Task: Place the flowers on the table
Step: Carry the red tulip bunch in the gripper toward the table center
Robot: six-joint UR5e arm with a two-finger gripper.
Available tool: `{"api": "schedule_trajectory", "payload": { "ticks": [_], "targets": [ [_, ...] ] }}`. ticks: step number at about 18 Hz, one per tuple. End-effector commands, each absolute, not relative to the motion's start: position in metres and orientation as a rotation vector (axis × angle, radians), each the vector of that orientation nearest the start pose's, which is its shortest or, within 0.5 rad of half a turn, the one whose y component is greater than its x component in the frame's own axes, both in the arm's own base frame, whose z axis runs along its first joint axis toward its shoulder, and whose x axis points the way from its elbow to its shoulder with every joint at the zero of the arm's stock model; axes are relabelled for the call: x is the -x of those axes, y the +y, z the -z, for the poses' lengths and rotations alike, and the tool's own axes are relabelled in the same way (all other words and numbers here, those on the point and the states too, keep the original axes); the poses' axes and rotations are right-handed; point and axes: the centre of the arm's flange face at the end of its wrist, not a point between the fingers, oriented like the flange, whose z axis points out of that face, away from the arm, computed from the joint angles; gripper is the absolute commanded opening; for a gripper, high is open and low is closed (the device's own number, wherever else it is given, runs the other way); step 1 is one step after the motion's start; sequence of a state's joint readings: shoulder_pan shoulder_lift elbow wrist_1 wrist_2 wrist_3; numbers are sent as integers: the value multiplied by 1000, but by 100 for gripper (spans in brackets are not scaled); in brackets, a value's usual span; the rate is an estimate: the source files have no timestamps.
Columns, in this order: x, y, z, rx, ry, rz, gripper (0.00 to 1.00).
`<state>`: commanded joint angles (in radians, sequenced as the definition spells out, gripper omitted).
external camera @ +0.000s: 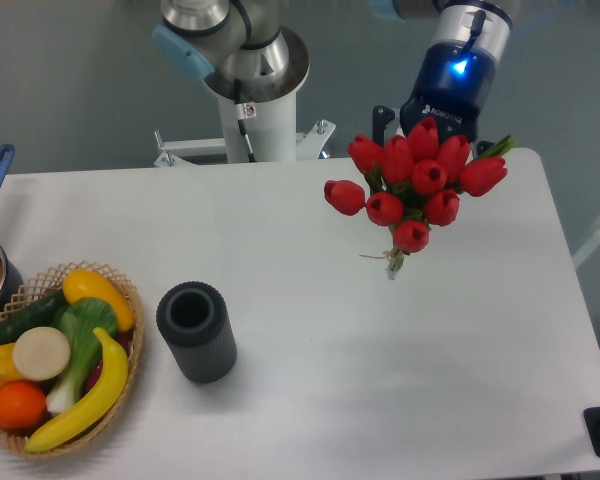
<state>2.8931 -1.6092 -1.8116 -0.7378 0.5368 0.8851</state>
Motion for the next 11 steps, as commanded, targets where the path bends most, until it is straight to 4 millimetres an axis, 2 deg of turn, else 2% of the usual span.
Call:
{"api": "schedule_trajectory", "payload": {
  "ticks": [4, 6, 11],
  "targets": [
    [433, 337, -486, 2035, -123, -4, 49],
    [429, 341, -483, 2097, -130, -48, 49],
    [409, 372, -462, 2338, -108, -190, 49]
  ]
}}
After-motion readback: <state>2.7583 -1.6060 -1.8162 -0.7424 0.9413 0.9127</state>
